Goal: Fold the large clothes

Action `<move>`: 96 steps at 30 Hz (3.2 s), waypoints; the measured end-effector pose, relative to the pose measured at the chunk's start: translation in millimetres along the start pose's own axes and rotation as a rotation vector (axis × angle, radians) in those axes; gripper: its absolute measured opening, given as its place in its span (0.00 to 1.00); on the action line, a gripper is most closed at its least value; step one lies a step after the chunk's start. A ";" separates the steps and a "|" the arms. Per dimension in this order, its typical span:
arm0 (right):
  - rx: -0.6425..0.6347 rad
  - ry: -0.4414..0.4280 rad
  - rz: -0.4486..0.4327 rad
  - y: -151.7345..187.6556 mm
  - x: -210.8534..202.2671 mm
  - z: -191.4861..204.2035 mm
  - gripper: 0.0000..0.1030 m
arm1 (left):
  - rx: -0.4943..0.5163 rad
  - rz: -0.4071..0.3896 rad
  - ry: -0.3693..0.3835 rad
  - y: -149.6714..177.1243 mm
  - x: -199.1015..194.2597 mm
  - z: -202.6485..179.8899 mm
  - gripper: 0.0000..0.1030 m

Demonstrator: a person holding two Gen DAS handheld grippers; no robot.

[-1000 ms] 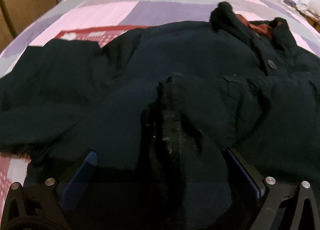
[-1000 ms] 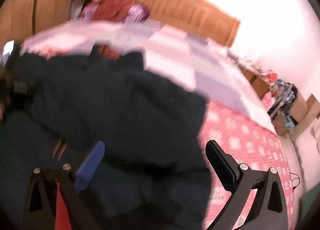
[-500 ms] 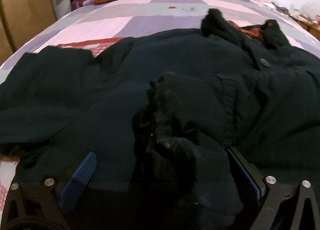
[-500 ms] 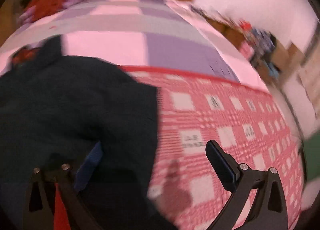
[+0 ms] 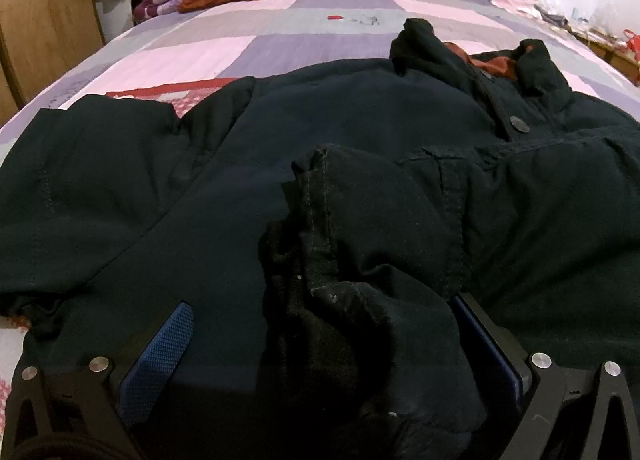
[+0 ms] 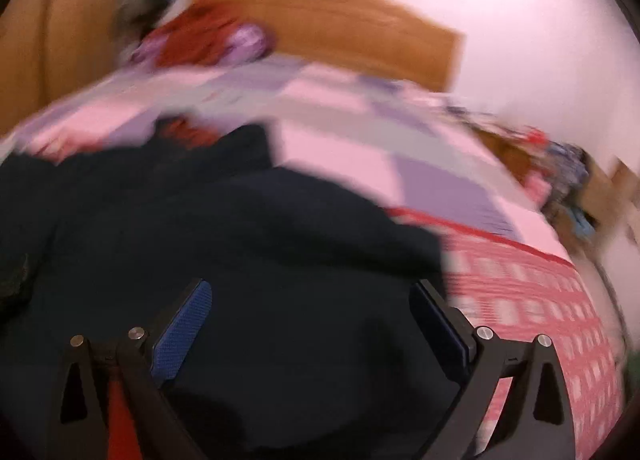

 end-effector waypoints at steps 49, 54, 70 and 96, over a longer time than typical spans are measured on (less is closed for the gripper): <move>0.113 -0.009 0.106 31.0 48.0 87.2 0.98 | -0.515 0.083 -0.234 40.5 -44.1 372.7 1.00; 0.111 -0.003 0.109 31.6 50.0 86.7 0.98 | -0.691 0.128 -0.285 66.1 -28.9 444.4 1.00; 0.106 0.007 0.119 32.3 54.3 85.3 0.99 | -0.787 0.180 -0.225 40.7 60.5 456.2 0.84; 0.110 0.003 0.121 32.6 55.4 85.7 1.00 | -0.206 -0.285 0.144 -187.1 -127.1 217.9 0.16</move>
Point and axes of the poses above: each gripper's, at about its wrist camera, not at the fingertips, and x roughly the way its jaws point, z to its left, y to its underside, the point moved 7 cm from there along x, roughly the way its jaws point, and after that the axes turned 9 degrees about -y, right-handed, at the moved point
